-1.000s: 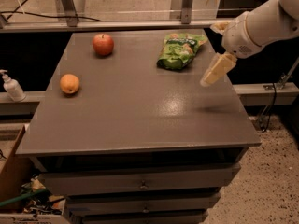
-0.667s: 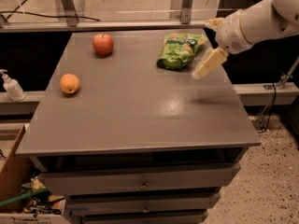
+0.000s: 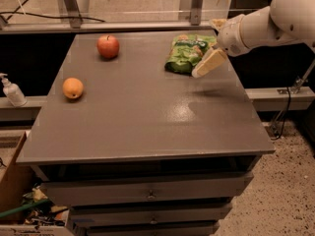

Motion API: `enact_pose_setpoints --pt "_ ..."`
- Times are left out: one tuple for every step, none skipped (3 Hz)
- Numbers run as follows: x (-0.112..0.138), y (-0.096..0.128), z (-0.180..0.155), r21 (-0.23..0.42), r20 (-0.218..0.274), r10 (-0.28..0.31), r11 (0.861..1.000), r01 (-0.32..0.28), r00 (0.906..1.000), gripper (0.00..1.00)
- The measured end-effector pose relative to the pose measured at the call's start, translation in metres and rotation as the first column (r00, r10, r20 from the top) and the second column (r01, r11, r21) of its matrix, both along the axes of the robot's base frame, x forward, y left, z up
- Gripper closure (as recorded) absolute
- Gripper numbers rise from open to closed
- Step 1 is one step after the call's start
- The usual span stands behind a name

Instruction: Move green rice chip bag near orange

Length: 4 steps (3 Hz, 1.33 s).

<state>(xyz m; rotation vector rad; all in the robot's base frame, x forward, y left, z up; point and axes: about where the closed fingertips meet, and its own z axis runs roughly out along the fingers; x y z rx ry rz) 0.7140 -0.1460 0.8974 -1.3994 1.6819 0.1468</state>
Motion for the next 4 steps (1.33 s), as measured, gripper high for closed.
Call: enact_pose_setpoints --pt "0.020 0.000 -0.014 -0.004 0.011 -0.061 0.998 0.061 0.9981 0.00" --pt "0.037 -0.002 -0.025 -0.009 0.010 -0.112 0.994 0.112 0.9936 0.00" --pt "0.052 -0.003 -0.033 -0.002 0.000 -0.153 0.988 0.153 0.9883 0.00" --pt "0.058 -0.002 -0.041 0.002 -0.022 -0.173 0.985 0.173 0.9846 0.18"
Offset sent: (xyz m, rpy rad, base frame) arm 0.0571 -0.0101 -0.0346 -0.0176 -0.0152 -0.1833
